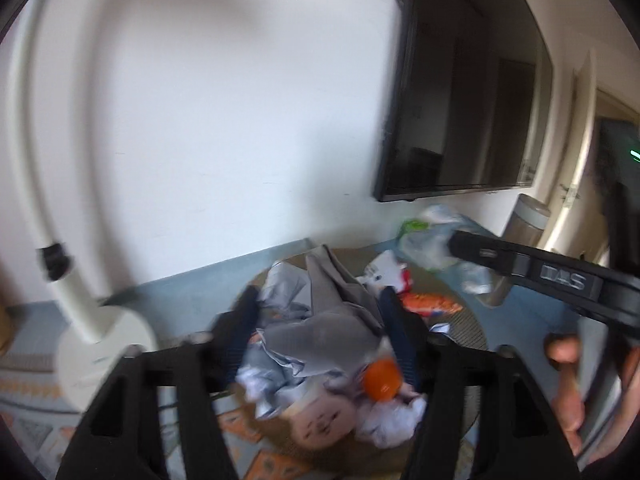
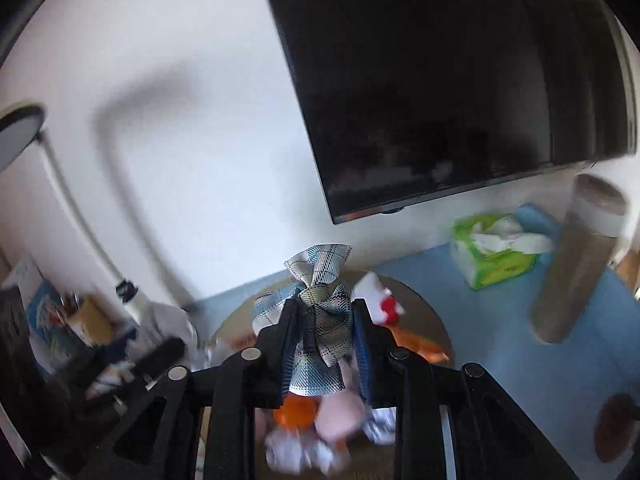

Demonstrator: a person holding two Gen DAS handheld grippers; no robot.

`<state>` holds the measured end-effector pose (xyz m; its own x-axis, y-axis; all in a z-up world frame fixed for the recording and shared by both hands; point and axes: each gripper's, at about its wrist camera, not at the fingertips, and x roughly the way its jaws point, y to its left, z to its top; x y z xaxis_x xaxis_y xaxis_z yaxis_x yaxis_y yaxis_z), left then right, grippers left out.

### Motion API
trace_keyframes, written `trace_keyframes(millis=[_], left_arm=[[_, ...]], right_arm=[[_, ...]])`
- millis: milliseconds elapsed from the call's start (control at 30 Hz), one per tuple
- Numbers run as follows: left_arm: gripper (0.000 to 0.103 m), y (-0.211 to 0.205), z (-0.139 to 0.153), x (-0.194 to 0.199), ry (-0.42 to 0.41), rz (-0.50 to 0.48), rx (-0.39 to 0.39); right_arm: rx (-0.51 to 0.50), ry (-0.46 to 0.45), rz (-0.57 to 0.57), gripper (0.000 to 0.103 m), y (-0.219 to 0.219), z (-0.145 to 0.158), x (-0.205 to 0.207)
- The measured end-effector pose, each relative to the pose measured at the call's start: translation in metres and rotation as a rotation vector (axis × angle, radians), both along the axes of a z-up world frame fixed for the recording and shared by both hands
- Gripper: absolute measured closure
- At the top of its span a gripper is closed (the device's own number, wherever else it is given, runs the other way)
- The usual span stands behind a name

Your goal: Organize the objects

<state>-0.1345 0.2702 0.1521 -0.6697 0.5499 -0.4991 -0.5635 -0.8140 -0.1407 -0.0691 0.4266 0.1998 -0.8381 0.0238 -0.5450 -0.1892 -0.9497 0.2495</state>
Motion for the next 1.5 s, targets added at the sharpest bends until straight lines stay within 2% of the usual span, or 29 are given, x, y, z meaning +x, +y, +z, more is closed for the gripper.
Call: trace_keyframes(millis=[33, 67, 100, 233, 433, 600, 667, 733, 833, 900, 967, 1000, 1033, 1133, 1233, 1400, 1500], left_arm=[[0.008, 0.004, -0.004, -0.003, -0.011, -0.006, -0.001], [0.003, 0.008, -0.007, -0.005, -0.016, 0.002, -0.012], [0.003, 0.009, -0.009, -0.005, -0.01, 0.013, -0.022], [0.003, -0.006, -0.011, 0.003, -0.05, 0.008, -0.003], [0.003, -0.068, 0.014, 0.042, -0.013, 0.087, 0.013], [0.001, -0.155, 0.038, 0.091, 0.022, 0.203, 0.032], [0.001, -0.196, 0.042, 0.109, -0.009, 0.249, 0.061], [0.001, -0.229, 0.039, 0.121, -0.066, 0.316, 0.053], [0.001, -0.277, 0.02, 0.129, -0.161, 0.437, 0.044], [0.001, -0.298, -0.002, 0.135, -0.173, 0.531, -0.007], [0.001, -0.309, -0.031, 0.138, -0.169, 0.61, -0.083], [0.001, -0.313, -0.045, 0.139, -0.178, 0.622, -0.104], [0.001, -0.314, -0.065, 0.138, -0.209, 0.617, -0.119], [0.001, -0.314, -0.098, 0.136, -0.271, 0.59, -0.116], [0.001, -0.312, -0.121, 0.132, -0.295, 0.584, -0.102], [0.001, -0.3, -0.134, 0.126, -0.3, 0.593, -0.194], [0.001, -0.297, -0.142, 0.117, -0.361, 0.586, -0.223]], right_arm=[[-0.011, -0.014, 0.005, 0.06, 0.004, -0.003, -0.012], [-0.019, -0.038, 0.005, 0.048, 0.008, -0.006, -0.022], [-0.028, -0.049, 0.004, 0.046, 0.011, -0.008, -0.027], [-0.043, -0.079, 0.009, 0.046, 0.016, -0.019, -0.021], [-0.063, -0.097, 0.068, 0.046, -0.001, -0.02, 0.013], [-0.1, -0.08, 0.174, 0.044, -0.052, 0.0, 0.049], [-0.101, -0.074, 0.215, 0.042, -0.082, 0.005, 0.064], [-0.107, -0.061, 0.269, 0.041, -0.115, 0.006, 0.078], [-0.055, -0.07, 0.327, 0.039, -0.167, -0.003, 0.089], [0.003, -0.081, 0.345, 0.032, -0.199, -0.018, 0.091], [0.066, -0.103, 0.339, 0.018, -0.226, -0.042, 0.092], [0.086, -0.118, 0.335, 0.017, -0.236, -0.055, 0.091], [0.11, -0.132, 0.335, 0.017, -0.247, -0.073, 0.091], [0.159, -0.191, 0.318, 0.017, -0.263, -0.108, 0.088], [0.157, -0.232, 0.318, 0.017, -0.263, -0.129, 0.084], [0.179, -0.289, 0.271, 0.017, -0.251, -0.152, 0.074], [0.14, -0.333, 0.258, 0.017, -0.243, -0.159, 0.067]])
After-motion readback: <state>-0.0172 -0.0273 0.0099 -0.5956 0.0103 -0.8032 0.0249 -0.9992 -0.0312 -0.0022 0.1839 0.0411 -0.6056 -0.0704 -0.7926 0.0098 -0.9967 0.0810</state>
